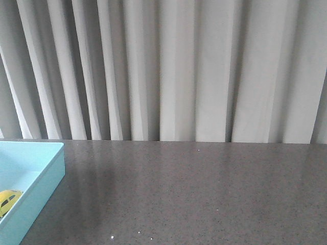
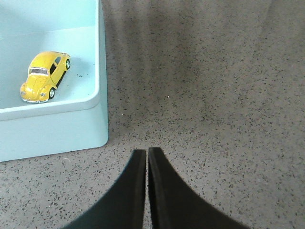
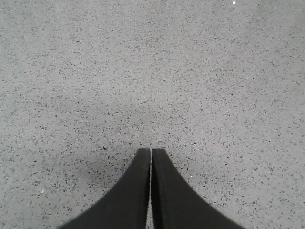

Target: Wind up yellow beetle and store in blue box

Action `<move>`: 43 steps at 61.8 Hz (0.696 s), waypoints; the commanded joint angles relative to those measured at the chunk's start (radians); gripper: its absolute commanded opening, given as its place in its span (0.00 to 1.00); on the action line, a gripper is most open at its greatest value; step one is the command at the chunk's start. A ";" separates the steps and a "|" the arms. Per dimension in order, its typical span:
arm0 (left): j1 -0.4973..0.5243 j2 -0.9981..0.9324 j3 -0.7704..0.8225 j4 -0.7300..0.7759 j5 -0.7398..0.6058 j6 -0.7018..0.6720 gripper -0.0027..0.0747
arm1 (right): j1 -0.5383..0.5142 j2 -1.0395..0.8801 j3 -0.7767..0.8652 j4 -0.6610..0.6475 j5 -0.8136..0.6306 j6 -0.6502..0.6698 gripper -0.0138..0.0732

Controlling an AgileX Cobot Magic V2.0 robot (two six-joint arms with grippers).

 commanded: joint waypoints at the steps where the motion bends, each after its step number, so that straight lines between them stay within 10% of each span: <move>1: -0.007 0.002 -0.025 -0.002 -0.072 -0.012 0.03 | 0.001 0.000 -0.024 0.001 -0.055 -0.004 0.15; 43: 0.007 -0.127 0.102 0.033 -0.185 -0.024 0.03 | 0.001 0.000 -0.024 -0.005 -0.054 -0.004 0.15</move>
